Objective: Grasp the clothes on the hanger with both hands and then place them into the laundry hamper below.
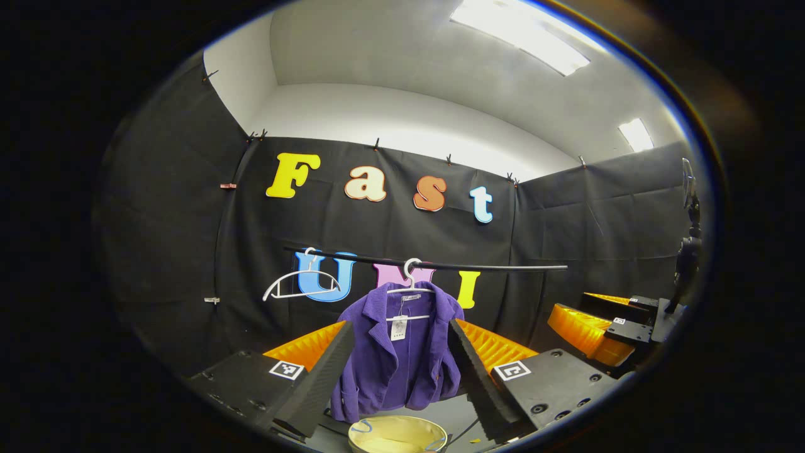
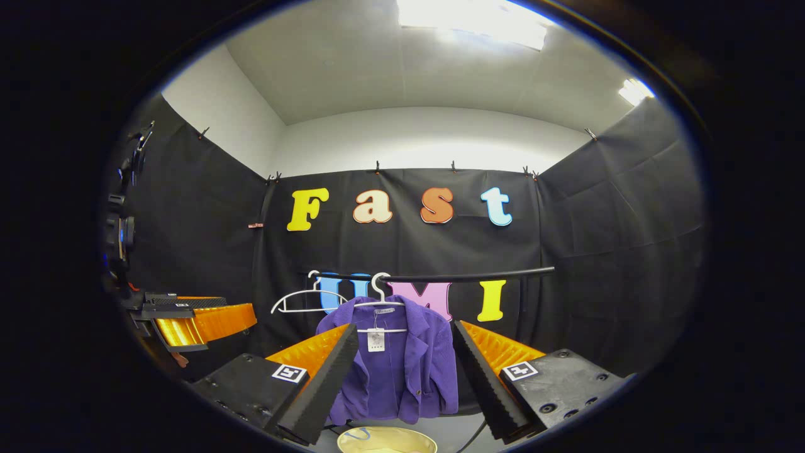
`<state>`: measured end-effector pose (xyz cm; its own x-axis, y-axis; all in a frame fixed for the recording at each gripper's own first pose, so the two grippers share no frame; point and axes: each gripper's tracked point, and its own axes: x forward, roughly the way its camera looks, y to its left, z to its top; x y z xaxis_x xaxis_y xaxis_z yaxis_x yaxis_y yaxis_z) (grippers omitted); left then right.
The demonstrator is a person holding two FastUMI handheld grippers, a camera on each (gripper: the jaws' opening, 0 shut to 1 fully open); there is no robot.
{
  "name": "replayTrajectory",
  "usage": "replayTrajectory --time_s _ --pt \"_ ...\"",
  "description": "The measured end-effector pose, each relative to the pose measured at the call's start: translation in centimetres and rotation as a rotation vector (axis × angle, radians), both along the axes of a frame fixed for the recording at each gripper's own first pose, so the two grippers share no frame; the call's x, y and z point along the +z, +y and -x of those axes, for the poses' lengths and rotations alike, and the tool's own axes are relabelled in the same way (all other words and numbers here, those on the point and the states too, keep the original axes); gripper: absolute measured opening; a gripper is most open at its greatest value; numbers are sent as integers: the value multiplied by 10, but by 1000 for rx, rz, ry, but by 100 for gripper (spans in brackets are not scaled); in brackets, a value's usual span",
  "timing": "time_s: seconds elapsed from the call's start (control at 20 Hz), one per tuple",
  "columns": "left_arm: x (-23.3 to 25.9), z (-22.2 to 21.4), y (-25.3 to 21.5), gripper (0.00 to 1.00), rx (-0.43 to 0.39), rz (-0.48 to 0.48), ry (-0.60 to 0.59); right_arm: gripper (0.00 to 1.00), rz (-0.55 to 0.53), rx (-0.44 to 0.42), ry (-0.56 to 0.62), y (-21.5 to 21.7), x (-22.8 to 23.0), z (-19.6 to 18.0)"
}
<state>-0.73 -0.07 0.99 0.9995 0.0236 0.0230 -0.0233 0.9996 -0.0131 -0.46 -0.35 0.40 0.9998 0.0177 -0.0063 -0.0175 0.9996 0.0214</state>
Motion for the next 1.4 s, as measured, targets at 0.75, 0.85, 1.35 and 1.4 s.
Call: replayTrajectory --time_s 0.75,0.85,1.35,1.4 --pt "1 6 10 94 -43 -8 -5 96 -12 -39 6 12 1 5" --pt "1 5 15 94 -59 -17 -3 96 -10 -48 11 18 -3 5" --pt "-9 -1 25 94 -144 -39 3 97 -9 -117 7 38 -12 6" --pt "-12 -4 25 94 -147 -43 5 97 -8 -120 8 38 -14 1"
